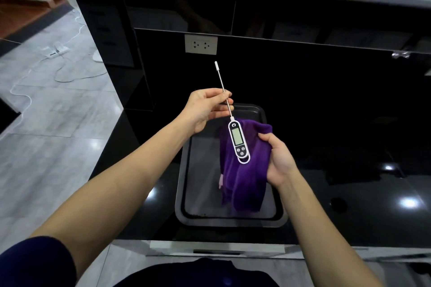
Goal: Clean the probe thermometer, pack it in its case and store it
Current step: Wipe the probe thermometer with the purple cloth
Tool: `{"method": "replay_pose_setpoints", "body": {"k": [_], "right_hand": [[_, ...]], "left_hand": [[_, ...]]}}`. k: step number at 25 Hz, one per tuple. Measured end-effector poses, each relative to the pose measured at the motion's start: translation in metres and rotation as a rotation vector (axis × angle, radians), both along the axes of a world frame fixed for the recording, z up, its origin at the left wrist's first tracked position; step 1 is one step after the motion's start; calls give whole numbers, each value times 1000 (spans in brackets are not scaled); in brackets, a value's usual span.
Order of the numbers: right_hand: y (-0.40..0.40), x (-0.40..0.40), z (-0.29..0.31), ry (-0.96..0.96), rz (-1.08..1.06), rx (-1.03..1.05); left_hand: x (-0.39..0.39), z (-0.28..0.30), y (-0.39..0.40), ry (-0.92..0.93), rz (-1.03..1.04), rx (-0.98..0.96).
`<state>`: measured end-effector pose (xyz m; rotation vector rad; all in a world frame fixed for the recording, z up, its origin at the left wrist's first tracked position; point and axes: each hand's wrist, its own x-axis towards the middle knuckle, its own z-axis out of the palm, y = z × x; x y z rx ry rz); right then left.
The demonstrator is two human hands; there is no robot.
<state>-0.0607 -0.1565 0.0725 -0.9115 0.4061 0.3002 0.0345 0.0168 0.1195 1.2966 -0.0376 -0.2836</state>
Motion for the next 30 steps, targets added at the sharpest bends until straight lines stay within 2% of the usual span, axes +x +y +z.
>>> {"method": "replay_pose_setpoints", "body": {"k": [3,9,17,25,27,30], "right_hand": [[11,0,-1,-3,34,36],[4,-25,-12,-22,72,69],[7,-41,-21,-50,32,29],[7,-28,-6,-150,-24,37],[11,-27,-6,-175,-5,5],[17,-25,-11,-235,7,-166]], "left_hand": [[-1,1,-2,-5,4,-4],[7,-1,13,-2,140,-8],[10,0,14,-36,191,21],[3,-6,8,-111,28,192],[1,-9,4,-134,44,196],[-2,-12,2,-169,37,194]]}}
